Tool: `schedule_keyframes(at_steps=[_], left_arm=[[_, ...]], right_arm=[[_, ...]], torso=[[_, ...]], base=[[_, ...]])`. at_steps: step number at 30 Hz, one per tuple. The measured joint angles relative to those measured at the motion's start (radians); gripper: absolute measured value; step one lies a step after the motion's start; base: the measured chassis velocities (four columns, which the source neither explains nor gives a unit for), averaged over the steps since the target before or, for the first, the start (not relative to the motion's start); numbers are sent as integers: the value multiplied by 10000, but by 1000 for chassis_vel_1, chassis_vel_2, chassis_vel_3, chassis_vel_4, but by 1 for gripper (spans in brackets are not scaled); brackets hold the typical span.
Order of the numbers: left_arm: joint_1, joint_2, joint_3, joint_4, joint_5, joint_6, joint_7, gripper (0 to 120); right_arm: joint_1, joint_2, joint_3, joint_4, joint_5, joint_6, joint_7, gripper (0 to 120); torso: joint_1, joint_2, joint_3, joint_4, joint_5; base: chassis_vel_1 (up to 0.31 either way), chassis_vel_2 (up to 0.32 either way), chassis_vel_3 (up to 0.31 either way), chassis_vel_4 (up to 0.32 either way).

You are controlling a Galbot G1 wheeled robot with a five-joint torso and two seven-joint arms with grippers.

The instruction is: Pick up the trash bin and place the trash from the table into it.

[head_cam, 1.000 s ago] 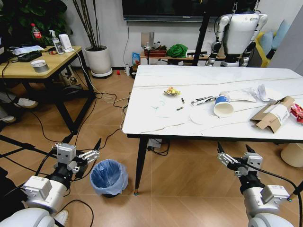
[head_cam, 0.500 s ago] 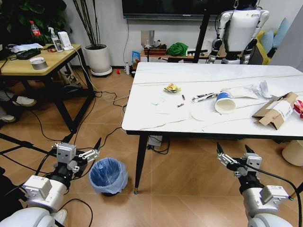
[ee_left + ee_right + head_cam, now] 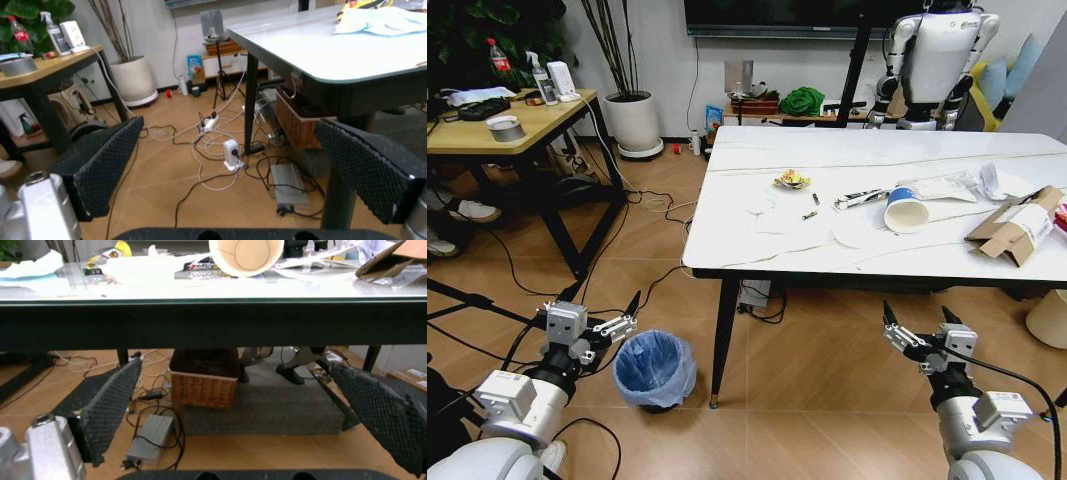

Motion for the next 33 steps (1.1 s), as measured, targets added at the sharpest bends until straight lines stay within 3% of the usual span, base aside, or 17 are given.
schedule_keyframes(at_steps=[10,19,33], left_arm=[[-142,342,-110,349,-144,-42,-126,100],[-53,141,-111,301,-164,-19,-241,100],[-4,-159,-172,32,4,-24,-293,100]], right_arm=[[-117,13,38,-268,-150,253,-173,100],[-96,-366,57,-442,240,538,54,100],[-111,-349,86,-211,306,591,198,100]], torso=[[-213,-531,-319,0,0],[-350,-906,-557,0,0],[-574,-1446,-872,0,1]], base=[[0,0,0,0],[0,0,0,0],[0,0,0,0]])
